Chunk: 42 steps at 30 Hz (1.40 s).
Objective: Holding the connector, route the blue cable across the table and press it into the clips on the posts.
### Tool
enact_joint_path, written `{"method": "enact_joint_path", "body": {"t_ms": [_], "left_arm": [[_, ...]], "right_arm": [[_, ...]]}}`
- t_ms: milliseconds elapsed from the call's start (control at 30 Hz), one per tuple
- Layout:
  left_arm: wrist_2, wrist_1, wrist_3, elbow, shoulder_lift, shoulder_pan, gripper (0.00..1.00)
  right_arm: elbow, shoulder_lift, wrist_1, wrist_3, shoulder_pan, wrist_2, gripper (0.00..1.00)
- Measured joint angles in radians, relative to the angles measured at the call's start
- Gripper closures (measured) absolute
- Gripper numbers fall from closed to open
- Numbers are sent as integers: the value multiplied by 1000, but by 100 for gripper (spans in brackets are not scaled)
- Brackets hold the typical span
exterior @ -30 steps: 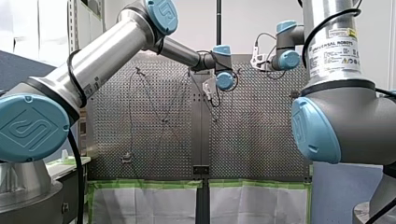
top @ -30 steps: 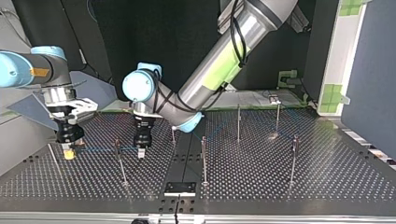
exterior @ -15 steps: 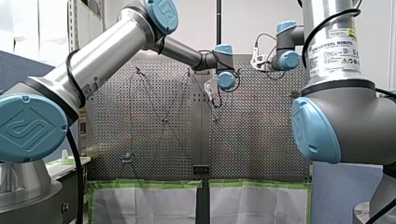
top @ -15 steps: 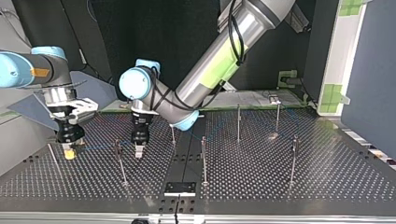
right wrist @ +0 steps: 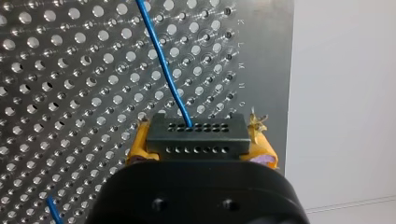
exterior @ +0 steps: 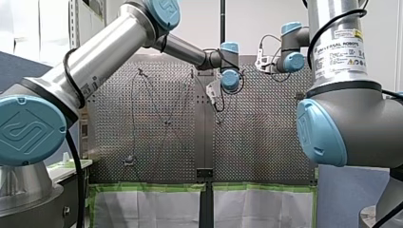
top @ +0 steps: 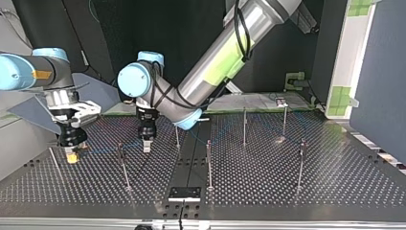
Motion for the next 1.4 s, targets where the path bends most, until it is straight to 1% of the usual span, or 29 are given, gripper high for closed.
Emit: {"method": "enact_joint_path", "body": {"t_ms": [133, 267, 433, 767, 1033, 1400], "left_arm": [[18, 12, 10, -34, 34, -12, 0], [40, 46, 15, -72, 72, -29, 0], [38, 93, 15, -121, 120, -46, 0], [20, 181, 16, -225, 224, -37, 0], [20, 258, 22, -305, 304, -32, 0], [16, 366, -9, -417, 416, -26, 0]], "right_arm": [[1, 0, 1, 0, 0, 0, 100], [1, 1, 2, 0, 0, 0, 100], [1, 1, 4, 1, 0, 0, 100], [1, 2, 4, 2, 6, 0, 100], [1, 2, 5, 1, 12, 0, 100], [1, 2, 4, -3, 19, 1, 100]]}}
